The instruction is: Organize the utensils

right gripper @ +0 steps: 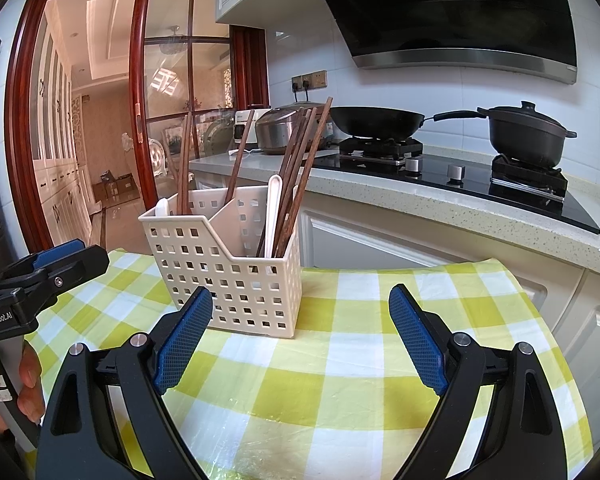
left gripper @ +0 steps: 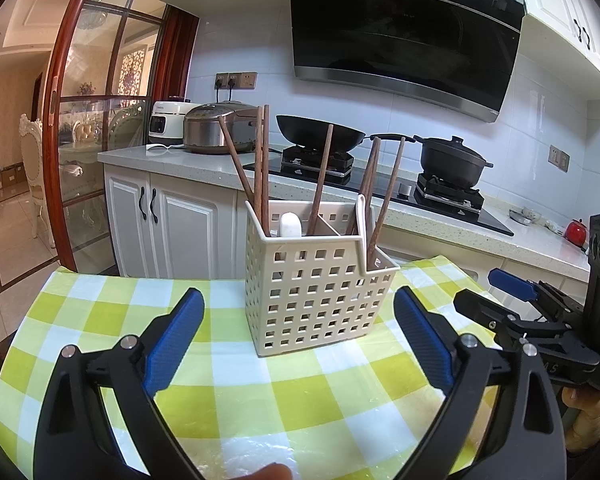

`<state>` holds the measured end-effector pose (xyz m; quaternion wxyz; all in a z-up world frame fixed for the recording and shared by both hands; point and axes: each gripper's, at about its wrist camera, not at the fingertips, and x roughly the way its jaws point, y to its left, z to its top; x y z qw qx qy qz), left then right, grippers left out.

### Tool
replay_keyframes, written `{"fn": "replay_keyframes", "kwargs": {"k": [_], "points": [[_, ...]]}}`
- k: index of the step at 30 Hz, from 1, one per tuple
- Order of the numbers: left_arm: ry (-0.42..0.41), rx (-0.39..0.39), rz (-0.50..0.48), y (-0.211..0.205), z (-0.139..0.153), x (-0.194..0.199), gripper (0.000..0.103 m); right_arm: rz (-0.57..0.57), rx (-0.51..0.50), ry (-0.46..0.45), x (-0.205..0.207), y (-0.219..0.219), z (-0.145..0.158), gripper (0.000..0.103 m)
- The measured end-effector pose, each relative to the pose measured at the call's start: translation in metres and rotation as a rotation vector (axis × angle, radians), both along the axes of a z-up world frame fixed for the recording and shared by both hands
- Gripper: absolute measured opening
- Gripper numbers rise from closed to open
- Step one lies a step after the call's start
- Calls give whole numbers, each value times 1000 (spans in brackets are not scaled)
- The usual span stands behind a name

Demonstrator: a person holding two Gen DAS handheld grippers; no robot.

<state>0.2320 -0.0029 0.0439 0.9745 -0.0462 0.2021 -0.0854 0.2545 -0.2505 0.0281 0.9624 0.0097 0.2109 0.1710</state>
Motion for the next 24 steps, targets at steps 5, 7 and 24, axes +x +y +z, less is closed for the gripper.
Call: {"fn": "replay_keyframes", "kwargs": {"k": [5, 7, 24], "points": [[-2, -1, -1, 0, 0, 0, 95, 0, -1, 1, 0, 1, -1, 84], [-1, -5, -3, 0, 0, 0, 95, 1, -2, 0, 0, 0, 0, 84], [3, -6, 16, 5, -1, -2, 98, 9, -10, 6, -2, 2, -3, 84]]}}
